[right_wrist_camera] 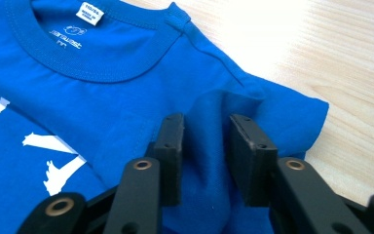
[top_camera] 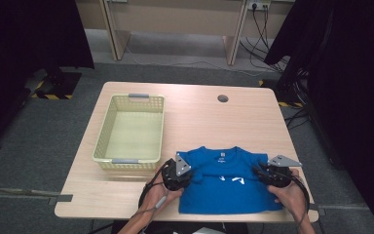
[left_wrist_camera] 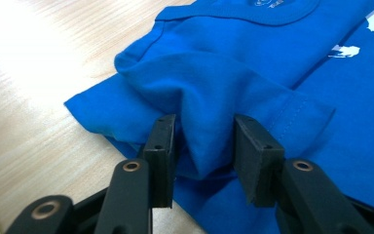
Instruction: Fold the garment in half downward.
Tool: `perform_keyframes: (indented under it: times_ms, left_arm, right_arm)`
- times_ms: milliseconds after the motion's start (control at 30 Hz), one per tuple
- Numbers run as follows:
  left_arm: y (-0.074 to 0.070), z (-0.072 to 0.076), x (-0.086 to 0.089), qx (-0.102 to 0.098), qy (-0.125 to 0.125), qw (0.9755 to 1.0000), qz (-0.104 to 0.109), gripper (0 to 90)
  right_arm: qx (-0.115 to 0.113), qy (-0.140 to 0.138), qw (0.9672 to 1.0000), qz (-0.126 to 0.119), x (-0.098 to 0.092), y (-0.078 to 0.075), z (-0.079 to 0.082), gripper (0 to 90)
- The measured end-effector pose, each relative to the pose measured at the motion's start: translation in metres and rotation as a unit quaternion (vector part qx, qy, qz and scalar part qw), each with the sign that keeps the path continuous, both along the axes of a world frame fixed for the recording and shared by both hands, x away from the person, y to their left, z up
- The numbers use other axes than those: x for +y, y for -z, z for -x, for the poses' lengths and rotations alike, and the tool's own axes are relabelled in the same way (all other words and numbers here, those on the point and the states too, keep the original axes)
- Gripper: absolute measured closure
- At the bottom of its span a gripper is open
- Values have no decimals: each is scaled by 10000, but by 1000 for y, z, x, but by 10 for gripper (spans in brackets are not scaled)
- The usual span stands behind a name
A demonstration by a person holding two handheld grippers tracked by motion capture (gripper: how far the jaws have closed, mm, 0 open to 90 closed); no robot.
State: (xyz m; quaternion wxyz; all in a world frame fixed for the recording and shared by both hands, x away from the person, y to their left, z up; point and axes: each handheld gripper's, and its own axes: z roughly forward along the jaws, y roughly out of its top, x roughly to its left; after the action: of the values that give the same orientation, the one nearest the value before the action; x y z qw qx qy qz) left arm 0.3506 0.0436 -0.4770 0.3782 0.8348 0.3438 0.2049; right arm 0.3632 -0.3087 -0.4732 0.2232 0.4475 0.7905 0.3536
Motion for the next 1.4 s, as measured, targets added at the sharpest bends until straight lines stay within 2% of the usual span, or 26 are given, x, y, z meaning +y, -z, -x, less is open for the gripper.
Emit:
perform_keyframes:
  times_ms: [67, 100, 167, 300, 367, 500, 567, 633, 800, 933, 1033, 1100, 1167, 1267, 1333, 1400]
  left_arm:
    - [-2, 0, 0, 18, -3, 10000, -53, 576]
    - [-3, -1, 0, 49, -10, 10000, -14, 539]
    - [-8, -3, 0, 108, -59, 9998, 160, 480]
    - [-18, -11, -2, -12, -133, 9992, 365, 383]
    - [-22, -20, -5, -34, -203, 9985, 509, 332]
    - [-27, -37, -14, 209, -250, 9974, 641, 254]
    - [-26, -46, -19, 281, -306, 9970, 655, 227]
    - [-24, -54, -24, 380, -352, 9966, 637, 208]
    - [-16, -73, -32, 480, -501, 9959, 579, 172]
    - [-13, -82, -38, 537, -530, 9953, 612, 166]
    - [-11, -85, -44, 566, -456, 9954, 616, 166]
    - [-9, -86, -47, 606, -407, 9955, 607, 182]
    - [-5, -87, -50, 712, -318, 9951, 606, 251]
    - [-4, -85, -52, 599, -219, 9970, 449, 455]
    - [-6, -82, -52, 479, -211, 9975, 479, 593]
    - [-10, -78, -52, 407, -136, 9979, 492, 686]
  right_arm:
    - [20, 54, 10000, -18, 1, -1, 0, 598]
    - [32, 89, 9999, -70, 1, -1, 0, 556]
    - [-34, 103, 9999, -121, 3, -3, 2, 503]
    - [-335, 160, 9988, -308, 5, -16, 0, 370]
    - [-312, 199, 9985, -408, 8, -24, -3, 323]
    - [-398, 135, 9984, -366, 21, -38, -15, 289]
    - [-329, 69, 9986, -397, 29, -40, -22, 281]
    - [-211, -12, 9990, -390, 36, -38, -32, 281]
    - [103, -55, 9990, -441, 50, -28, -52, 287]
    - [200, 28, 9989, -424, 53, -22, -62, 297]
    - [267, 68, 9989, -389, 54, -18, -67, 306]
    - [308, 60, 9987, -399, 54, -15, -69, 329]
    - [400, 6, 9986, -356, 55, -11, -70, 374]
    - [397, -97, 9988, -282, 54, -7, -70, 519]
    - [396, -172, 9988, -226, 53, -6, -69, 600]
    - [262, -211, 9992, -225, 50, -7, -67, 663]
